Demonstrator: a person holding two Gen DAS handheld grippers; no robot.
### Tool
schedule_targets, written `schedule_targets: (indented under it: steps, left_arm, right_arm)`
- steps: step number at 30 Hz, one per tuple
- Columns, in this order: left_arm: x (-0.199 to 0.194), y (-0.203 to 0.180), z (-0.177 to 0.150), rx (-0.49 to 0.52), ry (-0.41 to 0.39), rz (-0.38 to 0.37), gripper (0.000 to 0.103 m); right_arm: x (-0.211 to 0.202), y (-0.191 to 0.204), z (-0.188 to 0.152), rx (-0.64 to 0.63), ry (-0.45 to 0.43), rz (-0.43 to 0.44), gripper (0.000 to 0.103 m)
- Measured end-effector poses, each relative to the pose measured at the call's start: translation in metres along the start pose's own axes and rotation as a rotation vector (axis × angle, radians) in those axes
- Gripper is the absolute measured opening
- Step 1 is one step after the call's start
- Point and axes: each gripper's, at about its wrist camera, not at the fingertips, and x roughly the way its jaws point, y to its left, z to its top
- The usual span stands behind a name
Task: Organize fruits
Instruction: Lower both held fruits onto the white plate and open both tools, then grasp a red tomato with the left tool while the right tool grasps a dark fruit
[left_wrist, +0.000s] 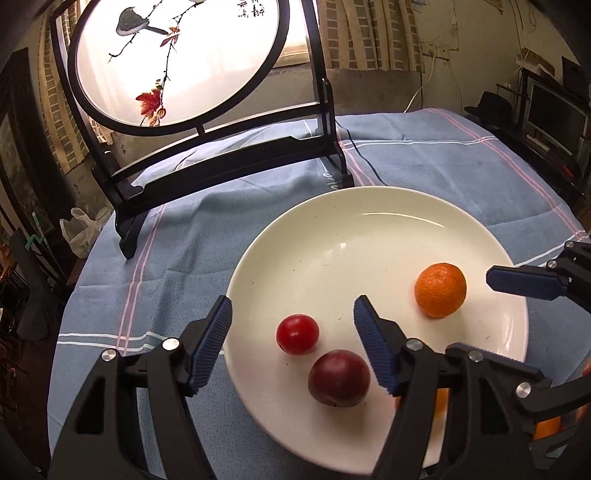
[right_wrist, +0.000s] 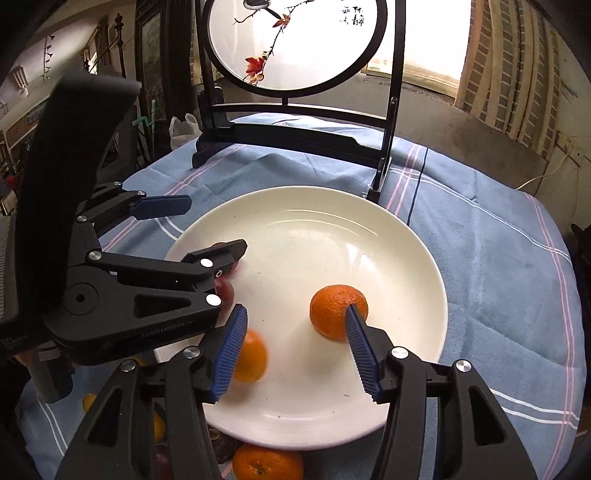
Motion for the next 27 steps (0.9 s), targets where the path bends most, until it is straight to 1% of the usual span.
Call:
schedule_targets:
  steps: [5,7,8,11,14,18,20,23,27]
  left_arm:
    - [-0.021,0.006,-0.01,-0.015,-0.019,0.001,0.067]
    - [-0.034,0.009,-0.02,-0.019,-0.028,-0.005,0.069]
    - [-0.041,0.009,-0.025,-0.019,-0.03,-0.005,0.073]
    - [-0.066,0.009,-0.047,-0.012,-0.047,-0.034,0.075]
    - [-0.095,0.007,-0.073,0.005,-0.068,-0.053,0.08]
    - [-0.125,-0.001,-0.109,0.034,-0.081,-0.094,0.081]
    - [-0.136,-0.007,-0.126,0.052,-0.078,-0.114,0.081]
    - [-0.145,-0.016,-0.145,0.077,-0.062,-0.136,0.081]
    - [-0.15,-0.029,-0.164,0.103,-0.034,-0.171,0.081]
  right_arm:
    - [-0.029,0.001,-0.018,0.003,-0.017,0.0,0.056]
    - [-0.043,0.005,-0.03,0.002,-0.022,0.009,0.056]
    - [-0.051,0.007,-0.037,-0.003,-0.027,0.012,0.056]
    - [-0.073,0.018,-0.064,-0.021,-0.03,0.025,0.056]
    - [-0.096,0.03,-0.095,-0.046,-0.019,0.027,0.056]
    - [-0.122,0.046,-0.136,-0.086,-0.004,0.04,0.056]
    - [-0.127,0.053,-0.154,-0.102,0.019,0.046,0.056]
    - [-0.123,0.059,-0.175,-0.133,0.064,0.028,0.056]
    - [-0.11,0.057,-0.182,-0.131,0.095,0.019,0.056]
